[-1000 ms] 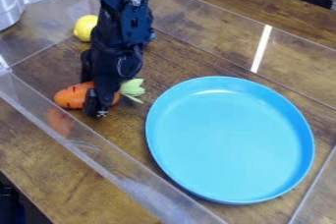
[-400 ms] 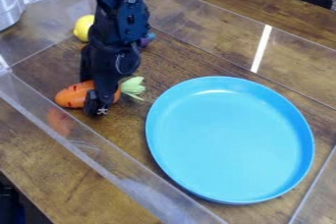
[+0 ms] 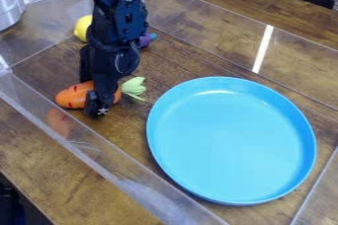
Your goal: Remove the carrot from inside the blue tray and put it on the table
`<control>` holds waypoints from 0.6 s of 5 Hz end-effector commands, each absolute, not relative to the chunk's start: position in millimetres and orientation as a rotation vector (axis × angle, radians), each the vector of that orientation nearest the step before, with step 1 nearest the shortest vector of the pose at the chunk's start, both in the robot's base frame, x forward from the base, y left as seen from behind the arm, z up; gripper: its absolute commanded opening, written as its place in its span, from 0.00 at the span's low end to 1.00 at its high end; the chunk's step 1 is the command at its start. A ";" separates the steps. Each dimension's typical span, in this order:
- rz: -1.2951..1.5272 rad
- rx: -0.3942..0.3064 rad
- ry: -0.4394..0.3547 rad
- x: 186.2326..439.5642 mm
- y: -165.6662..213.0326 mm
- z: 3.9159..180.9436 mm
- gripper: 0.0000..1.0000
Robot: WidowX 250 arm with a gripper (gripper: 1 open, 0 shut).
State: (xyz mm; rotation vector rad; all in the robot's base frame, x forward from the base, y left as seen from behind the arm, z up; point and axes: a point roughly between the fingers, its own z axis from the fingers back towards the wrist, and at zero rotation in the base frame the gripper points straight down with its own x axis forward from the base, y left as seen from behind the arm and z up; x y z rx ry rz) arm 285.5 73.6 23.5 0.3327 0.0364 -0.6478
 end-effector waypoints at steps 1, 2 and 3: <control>-0.627 0.334 0.007 286.8 77.8 29.0 1.00; -0.624 0.331 0.005 287.5 78.4 28.1 1.00; -0.622 0.328 0.003 288.7 79.0 26.8 1.00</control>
